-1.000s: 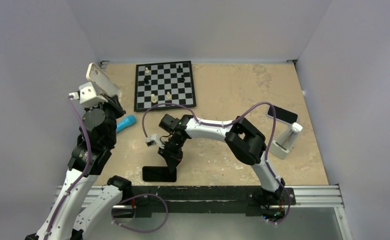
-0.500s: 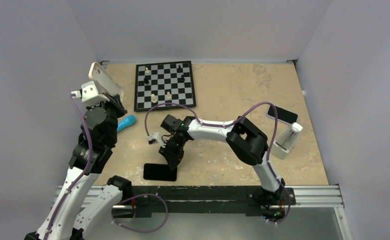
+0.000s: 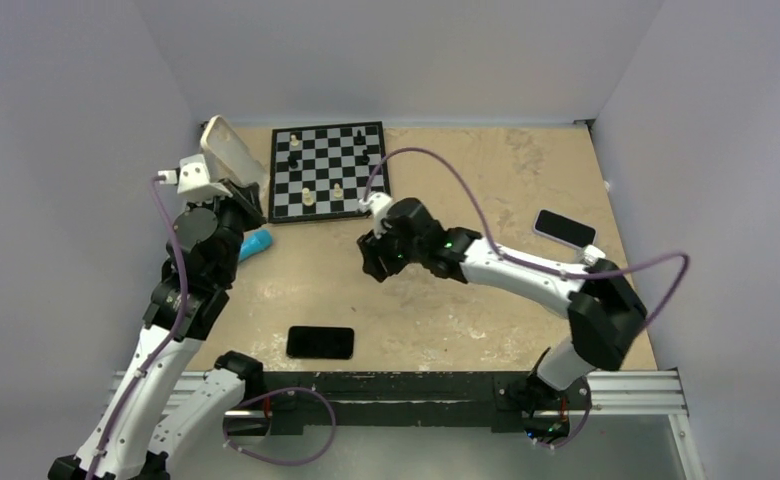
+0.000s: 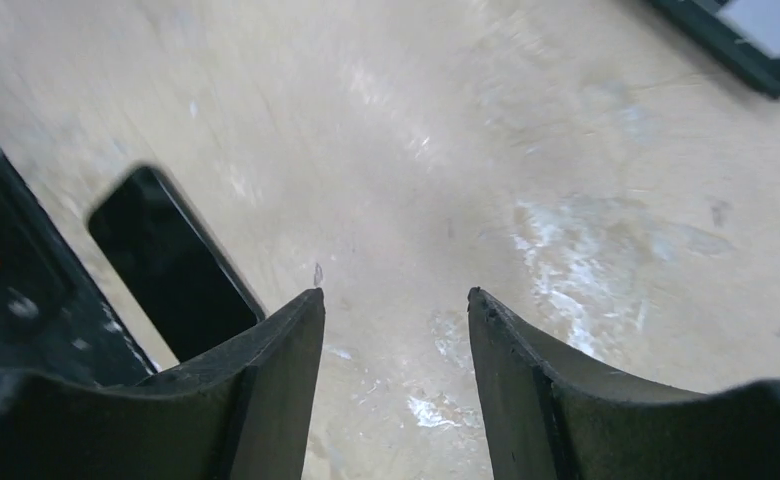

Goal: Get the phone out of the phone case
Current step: Place the phone case at the center of the board, then move the phone to the center of the board.

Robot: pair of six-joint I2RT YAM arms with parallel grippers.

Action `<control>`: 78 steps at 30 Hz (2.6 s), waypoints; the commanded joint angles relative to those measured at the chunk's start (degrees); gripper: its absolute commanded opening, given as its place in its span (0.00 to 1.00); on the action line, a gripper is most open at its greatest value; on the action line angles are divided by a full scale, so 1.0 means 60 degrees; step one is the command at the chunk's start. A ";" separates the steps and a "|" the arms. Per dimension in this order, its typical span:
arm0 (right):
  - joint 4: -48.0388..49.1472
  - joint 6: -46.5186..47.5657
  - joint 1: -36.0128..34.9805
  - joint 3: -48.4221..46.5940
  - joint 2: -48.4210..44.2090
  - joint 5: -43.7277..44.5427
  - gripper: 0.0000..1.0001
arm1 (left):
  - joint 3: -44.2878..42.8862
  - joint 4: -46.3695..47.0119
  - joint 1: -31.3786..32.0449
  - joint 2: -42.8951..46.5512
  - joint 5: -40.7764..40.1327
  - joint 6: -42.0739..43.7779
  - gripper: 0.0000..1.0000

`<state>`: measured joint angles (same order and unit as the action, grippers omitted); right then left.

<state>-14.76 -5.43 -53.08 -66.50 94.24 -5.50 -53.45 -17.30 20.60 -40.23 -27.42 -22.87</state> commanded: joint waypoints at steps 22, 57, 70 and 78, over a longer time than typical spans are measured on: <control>-0.1080 -0.4264 0.2094 0.1595 -0.8710 0.3862 0.63 | 0.1375 0.9505 0.1913 -0.7353 1.2151 -0.7446 0.00; -0.1720 -0.4376 0.2096 0.2847 -1.1411 0.3856 0.64 | -0.0157 0.7463 0.8362 -1.1987 0.5009 -0.8732 0.43; -0.1800 -0.4430 0.2097 0.2773 -1.1130 0.3734 0.64 | -0.0075 0.2346 0.8300 -0.9348 0.4373 -0.9250 1.00; -0.1595 -0.4544 0.2094 0.2949 -1.0691 0.3903 0.65 | 0.0310 -0.1518 0.7671 -0.4047 -0.1530 -0.5680 1.00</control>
<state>-26.94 -31.86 -40.47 -49.34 28.08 17.04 -50.33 -14.44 70.04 -76.71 -15.94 -71.81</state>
